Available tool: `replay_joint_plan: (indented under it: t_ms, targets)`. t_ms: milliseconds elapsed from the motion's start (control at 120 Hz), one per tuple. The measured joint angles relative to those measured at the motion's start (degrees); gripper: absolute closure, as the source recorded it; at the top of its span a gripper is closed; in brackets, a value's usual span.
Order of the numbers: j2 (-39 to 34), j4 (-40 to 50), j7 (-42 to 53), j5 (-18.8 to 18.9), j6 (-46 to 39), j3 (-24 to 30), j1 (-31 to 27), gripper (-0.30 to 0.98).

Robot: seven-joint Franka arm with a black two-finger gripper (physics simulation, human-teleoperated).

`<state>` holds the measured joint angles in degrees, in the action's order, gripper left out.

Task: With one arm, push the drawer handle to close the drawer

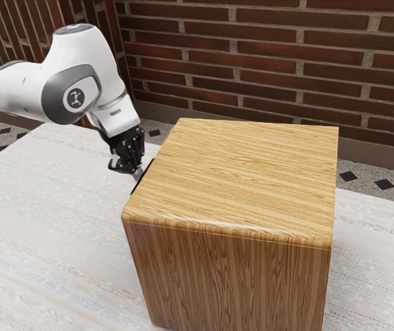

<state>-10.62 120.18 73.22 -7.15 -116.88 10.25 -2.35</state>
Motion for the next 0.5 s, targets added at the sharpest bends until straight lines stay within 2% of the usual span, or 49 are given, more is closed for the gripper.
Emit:
replay_joint_plan:
  t_ms: [500]
  targets:
    - [-0.4,-0.1,-2.3,-0.8,0.2,1.3,-1.1,0.79]
